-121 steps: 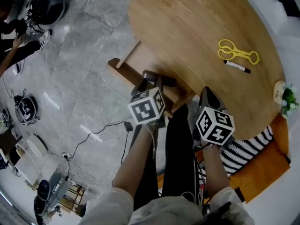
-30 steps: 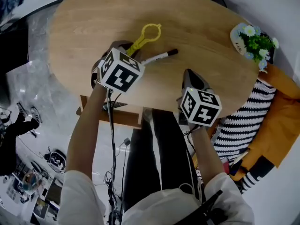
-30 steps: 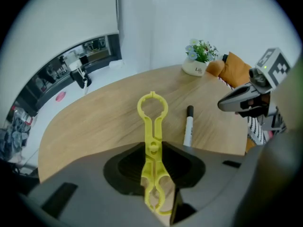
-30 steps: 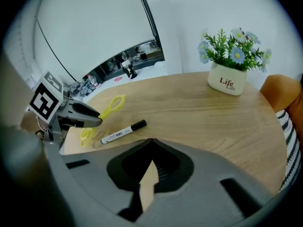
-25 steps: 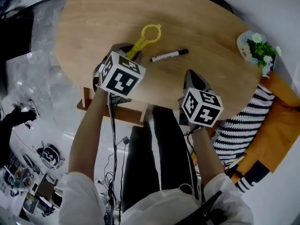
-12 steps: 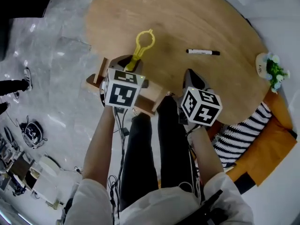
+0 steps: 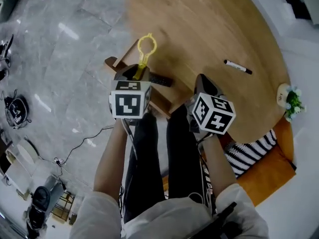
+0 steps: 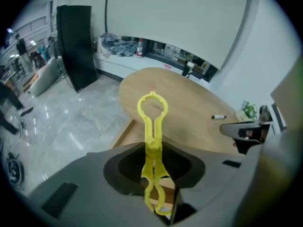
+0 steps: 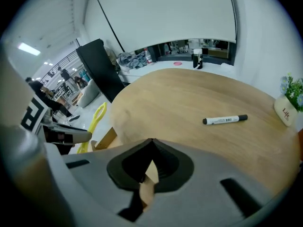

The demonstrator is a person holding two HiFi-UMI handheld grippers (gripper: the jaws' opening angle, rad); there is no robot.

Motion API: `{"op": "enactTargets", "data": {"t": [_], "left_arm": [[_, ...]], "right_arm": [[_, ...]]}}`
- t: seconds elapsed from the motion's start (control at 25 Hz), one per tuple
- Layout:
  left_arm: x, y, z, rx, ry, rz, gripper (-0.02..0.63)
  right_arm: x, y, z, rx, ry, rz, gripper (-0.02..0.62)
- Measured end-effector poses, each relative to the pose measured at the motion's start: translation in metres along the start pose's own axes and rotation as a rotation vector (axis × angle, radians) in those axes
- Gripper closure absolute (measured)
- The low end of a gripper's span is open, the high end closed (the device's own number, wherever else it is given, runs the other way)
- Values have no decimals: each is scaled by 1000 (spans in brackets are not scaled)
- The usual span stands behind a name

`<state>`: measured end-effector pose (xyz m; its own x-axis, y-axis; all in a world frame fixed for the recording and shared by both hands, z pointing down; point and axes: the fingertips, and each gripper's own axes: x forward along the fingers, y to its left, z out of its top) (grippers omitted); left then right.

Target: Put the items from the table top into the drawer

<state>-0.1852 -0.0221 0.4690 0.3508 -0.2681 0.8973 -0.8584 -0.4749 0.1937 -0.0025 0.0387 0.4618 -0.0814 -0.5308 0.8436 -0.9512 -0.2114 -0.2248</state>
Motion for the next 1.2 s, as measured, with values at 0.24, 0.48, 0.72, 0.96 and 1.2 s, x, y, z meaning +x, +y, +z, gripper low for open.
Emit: {"op": "enactTargets", "data": {"t": [0.24,0.48,0.72,0.96,1.2], "left_arm": [[-4,24,-40,-225,-2,76,500],[9,26,-69,-406,-6,87,500],[22,7,-72,-489,-28,45,500],[21,2,-58,-515,-88,15,471],[20,3,-56,-444,-61,43,471]], "right_arm": [[9,33,1,-110,33,47,603],[16,51,-11,-179,81,59,603],[16,48,-10,-219,103,60,603],[12,34,-8,-186,90,46,603],[7,17,-15,-133,82,38,602]]}}
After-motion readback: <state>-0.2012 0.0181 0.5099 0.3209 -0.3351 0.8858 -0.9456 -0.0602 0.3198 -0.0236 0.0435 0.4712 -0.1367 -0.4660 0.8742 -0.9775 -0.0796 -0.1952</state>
